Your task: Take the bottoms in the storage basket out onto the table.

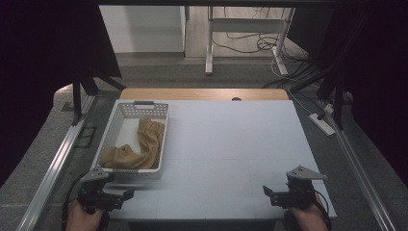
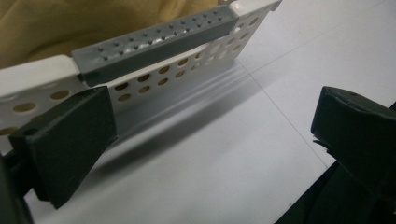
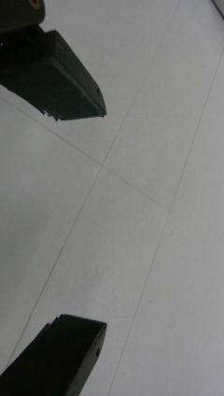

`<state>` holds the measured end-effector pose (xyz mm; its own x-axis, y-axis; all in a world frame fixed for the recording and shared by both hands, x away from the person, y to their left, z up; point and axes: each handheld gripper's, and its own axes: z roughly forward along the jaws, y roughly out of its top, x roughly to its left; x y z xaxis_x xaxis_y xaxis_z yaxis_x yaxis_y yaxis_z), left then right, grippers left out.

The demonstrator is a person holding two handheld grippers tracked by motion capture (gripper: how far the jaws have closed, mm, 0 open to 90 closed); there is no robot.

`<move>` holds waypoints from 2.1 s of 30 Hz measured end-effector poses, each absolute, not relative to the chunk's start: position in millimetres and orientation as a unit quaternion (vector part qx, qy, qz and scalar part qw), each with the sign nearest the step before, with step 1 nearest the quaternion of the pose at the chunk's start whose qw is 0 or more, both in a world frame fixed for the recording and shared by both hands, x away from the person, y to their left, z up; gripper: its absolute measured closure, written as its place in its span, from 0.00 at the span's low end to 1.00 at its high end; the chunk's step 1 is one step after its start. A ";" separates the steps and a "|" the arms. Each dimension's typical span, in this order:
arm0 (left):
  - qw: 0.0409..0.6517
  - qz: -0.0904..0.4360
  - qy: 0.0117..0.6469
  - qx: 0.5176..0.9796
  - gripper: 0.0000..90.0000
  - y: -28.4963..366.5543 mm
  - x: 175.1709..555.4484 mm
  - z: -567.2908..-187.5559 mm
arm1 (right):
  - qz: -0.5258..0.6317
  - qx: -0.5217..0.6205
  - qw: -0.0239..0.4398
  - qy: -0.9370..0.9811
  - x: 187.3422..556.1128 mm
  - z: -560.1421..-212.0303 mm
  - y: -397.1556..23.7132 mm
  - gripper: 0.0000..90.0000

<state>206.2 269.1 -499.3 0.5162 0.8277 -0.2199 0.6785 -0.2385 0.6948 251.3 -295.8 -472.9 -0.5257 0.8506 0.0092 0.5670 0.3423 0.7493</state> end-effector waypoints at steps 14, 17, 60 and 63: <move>0.383 0.083 0.467 0.793 0.00 268.8 209.8 -494.2 | 0.356 0.445 0.195 0.799 251.8 -473.4 -294.5 0.01; 0.399 0.074 0.454 0.793 0.00 269.2 209.7 -491.3 | 0.355 0.444 0.195 0.799 251.8 -473.4 -294.4 0.01; 0.403 0.119 0.443 0.792 0.00 273.6 246.9 -478.1 | 0.351 0.451 0.186 0.800 254.4 -474.5 -294.7 0.01; 0.410 0.117 0.438 0.791 0.00 272.9 252.3 -478.2 | 0.351 0.451 0.186 0.799 254.5 -474.4 -295.0 0.01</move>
<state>252.3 272.9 -478.2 0.5881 0.7898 -0.1743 0.5972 -0.2786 0.7521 254.5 -295.0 -474.4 -0.5236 0.8518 0.0196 0.5912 0.3466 0.7283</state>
